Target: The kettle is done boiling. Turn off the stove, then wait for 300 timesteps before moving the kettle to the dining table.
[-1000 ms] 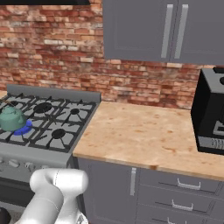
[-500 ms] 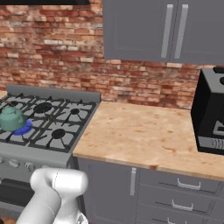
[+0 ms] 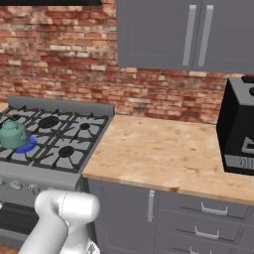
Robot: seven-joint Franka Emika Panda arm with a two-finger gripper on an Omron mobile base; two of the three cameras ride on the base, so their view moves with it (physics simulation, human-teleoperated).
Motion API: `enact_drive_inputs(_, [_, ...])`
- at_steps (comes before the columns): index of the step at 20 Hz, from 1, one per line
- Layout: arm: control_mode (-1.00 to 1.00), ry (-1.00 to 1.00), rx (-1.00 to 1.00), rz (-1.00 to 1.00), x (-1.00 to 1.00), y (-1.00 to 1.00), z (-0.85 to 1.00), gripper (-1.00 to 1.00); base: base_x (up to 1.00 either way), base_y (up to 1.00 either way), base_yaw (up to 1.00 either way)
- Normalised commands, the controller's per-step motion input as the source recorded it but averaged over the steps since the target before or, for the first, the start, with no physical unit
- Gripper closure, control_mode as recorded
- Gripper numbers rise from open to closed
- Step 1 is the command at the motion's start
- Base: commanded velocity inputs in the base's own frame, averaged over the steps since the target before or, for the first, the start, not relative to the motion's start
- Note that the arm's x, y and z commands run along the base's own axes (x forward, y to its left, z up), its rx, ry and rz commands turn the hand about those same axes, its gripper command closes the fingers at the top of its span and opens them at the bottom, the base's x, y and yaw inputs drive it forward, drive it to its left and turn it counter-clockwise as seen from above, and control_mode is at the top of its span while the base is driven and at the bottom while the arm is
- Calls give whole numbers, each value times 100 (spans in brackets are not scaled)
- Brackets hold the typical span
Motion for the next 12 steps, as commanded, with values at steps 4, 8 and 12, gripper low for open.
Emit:
enact_drive_inputs(4, [-100,-13,-4,0,0,36,0,-100,0,0,0])
enact_drive_inputs(8, [-100,-4,-5,0,0,51,-7,-100,0,0,0])
enact_drive_inputs(12, [-100,0,-4,0,0,56,-17,-100,0,0,0])
